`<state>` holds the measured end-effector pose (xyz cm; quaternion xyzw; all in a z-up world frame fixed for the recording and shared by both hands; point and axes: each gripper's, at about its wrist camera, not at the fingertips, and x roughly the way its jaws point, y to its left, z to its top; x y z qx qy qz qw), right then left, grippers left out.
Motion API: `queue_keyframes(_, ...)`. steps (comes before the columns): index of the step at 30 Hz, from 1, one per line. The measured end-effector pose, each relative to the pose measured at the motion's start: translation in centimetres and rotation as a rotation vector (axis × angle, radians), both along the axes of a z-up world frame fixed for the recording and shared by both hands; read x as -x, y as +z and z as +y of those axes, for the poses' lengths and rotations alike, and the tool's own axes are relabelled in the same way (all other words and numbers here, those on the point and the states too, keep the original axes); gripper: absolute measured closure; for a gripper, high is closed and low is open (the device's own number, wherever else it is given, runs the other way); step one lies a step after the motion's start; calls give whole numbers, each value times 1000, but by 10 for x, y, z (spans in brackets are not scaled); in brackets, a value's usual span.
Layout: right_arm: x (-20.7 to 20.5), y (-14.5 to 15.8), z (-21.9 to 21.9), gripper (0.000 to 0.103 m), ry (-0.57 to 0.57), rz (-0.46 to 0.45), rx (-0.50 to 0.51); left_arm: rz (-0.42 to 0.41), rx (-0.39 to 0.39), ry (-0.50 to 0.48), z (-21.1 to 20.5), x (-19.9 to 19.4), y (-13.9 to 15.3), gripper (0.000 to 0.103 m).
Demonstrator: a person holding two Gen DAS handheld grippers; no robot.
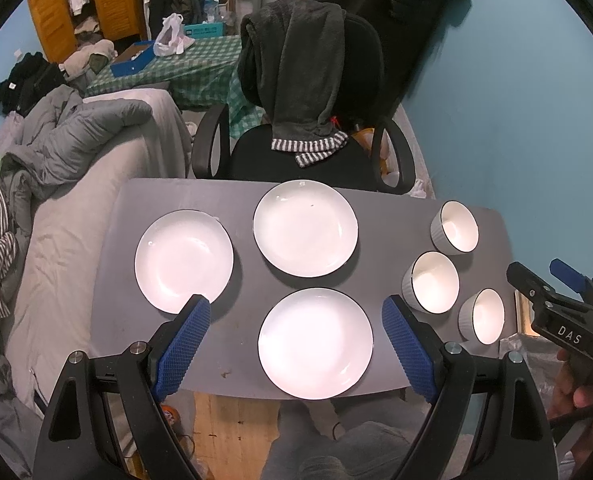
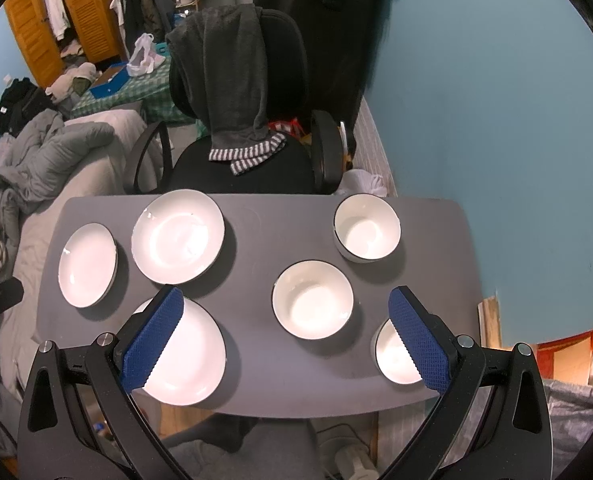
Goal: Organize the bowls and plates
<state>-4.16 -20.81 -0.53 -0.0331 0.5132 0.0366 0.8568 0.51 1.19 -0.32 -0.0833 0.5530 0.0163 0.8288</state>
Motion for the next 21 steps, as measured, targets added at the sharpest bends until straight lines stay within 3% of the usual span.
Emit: queue_keyframes(21, -2, -1, -1, 2, 1, 16, 8, 2, 7, -6, 0, 0, 0, 14)
